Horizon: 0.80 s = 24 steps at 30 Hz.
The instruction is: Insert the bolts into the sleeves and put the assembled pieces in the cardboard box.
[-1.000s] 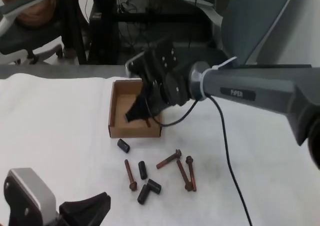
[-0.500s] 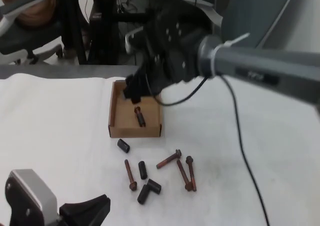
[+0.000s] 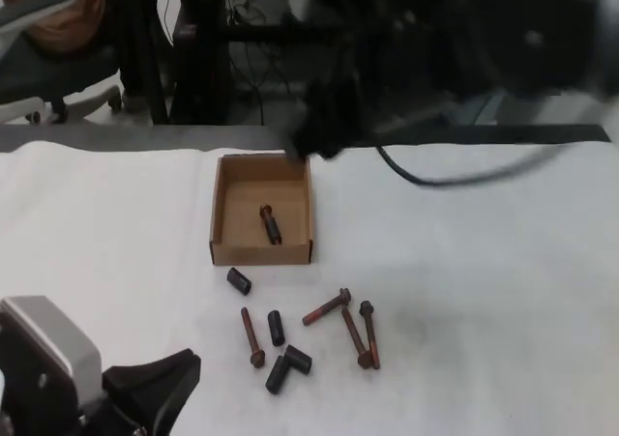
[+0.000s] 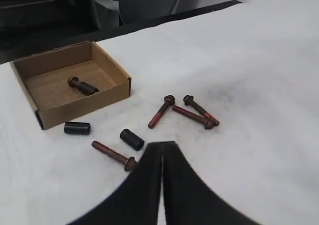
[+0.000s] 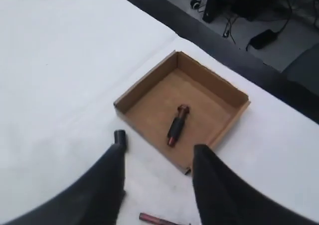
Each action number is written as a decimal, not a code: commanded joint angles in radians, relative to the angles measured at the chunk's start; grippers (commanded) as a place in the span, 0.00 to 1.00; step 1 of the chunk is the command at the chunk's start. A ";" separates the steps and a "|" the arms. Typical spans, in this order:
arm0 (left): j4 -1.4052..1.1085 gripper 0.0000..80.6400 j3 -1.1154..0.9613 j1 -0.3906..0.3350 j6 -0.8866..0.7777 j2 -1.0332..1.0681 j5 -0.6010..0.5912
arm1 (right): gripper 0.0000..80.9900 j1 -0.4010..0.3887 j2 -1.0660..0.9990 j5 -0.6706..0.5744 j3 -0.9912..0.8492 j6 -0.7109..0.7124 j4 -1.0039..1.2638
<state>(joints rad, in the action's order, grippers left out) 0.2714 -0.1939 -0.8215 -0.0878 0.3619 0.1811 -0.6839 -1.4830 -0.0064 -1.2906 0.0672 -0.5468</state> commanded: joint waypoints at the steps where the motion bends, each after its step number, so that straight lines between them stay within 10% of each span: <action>1: 0.056 0.02 -0.033 -0.003 0.008 -0.008 0.013 | 0.50 -0.003 0.119 -0.008 0.143 -0.039 0.068; 24: 0.054 0.02 -0.048 -0.003 0.007 -0.008 0.011 | 0.41 -0.003 0.475 0.077 0.485 -0.151 0.132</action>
<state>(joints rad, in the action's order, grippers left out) 0.3290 -0.2320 -0.8215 -0.0831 0.3619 0.1847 -0.6856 -1.0257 0.0676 -0.8092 -0.0827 -0.4120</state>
